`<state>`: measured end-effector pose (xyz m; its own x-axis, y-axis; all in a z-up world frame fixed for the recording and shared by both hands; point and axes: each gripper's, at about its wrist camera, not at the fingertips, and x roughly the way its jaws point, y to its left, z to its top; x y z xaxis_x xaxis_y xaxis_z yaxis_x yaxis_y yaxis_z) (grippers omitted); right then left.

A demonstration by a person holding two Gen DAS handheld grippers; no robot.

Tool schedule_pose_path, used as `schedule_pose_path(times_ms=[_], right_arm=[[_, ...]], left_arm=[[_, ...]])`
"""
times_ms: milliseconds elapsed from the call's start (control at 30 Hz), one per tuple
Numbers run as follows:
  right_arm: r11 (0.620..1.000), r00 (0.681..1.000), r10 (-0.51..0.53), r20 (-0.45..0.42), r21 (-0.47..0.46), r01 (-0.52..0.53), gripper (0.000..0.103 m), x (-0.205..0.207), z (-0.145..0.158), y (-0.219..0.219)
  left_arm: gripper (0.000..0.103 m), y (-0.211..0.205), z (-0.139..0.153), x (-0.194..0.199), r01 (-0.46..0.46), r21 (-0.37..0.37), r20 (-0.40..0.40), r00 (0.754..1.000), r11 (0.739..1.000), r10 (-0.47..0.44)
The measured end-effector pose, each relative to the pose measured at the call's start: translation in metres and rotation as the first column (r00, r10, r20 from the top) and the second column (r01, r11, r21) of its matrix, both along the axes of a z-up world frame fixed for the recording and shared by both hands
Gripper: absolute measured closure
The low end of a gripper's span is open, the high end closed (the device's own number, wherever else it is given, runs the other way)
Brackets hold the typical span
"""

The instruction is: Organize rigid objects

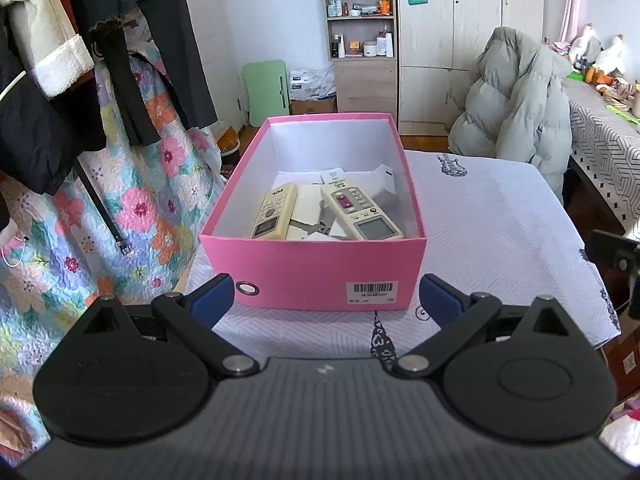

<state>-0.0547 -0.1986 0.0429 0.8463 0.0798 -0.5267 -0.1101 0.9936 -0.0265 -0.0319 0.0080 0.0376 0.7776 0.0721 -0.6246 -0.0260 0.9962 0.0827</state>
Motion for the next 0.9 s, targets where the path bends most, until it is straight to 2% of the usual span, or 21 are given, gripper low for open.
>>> schedule_pose_path(times_ms=[633,767,900], right_arm=[[1.0,1.0,0.012,0.01,-0.017,-0.012,0.004,-0.0021,0.0012,0.0013],[1.0,1.0,0.016,0.006,-0.015,-0.016,0.004,-0.0006,0.0012,0.0003],[1.0,1.0,0.015,0.002,-0.014,-0.015,0.004,-0.0001,0.001,0.0005]], left_arm=[[0.003,0.0024,-0.0008,-0.0027,-0.006,-0.008,0.014,1.0,1.0,0.006],[0.002,0.005,0.0003,-0.0048,-0.002,-0.035,0.019,1.0,0.999,0.003],[0.002,0.0047,0.0018,-0.007,0.0,-0.017,0.034,0.999,1.0,0.0]])
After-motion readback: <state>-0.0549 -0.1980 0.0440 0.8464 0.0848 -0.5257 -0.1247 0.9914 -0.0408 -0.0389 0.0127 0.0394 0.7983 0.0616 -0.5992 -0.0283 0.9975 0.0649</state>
